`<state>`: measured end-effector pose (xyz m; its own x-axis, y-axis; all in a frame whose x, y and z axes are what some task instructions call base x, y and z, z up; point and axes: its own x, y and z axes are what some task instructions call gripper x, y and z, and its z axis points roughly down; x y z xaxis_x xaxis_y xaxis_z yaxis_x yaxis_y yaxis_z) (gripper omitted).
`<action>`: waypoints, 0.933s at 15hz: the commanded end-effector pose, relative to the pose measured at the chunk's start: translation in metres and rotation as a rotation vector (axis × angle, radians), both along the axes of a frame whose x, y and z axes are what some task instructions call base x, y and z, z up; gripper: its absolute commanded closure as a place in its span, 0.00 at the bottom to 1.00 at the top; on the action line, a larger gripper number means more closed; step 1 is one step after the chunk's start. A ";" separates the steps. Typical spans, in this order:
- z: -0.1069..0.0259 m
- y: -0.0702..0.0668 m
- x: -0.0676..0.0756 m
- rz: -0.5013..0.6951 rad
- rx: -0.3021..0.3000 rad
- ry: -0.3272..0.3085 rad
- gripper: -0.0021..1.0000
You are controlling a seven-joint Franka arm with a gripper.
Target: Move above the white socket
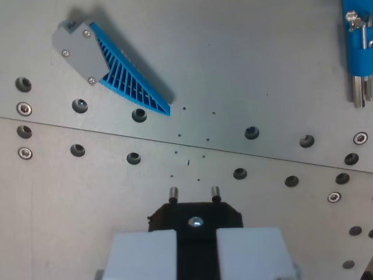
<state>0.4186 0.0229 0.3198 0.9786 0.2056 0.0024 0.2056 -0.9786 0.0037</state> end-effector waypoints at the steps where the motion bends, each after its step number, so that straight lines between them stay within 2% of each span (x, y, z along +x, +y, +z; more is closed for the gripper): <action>1: -0.008 0.002 0.006 0.024 0.006 -0.018 1.00; 8: -0.027 0.005 0.019 0.050 0.013 -0.018 1.00; 14: -0.050 0.009 0.033 0.069 0.022 -0.009 1.00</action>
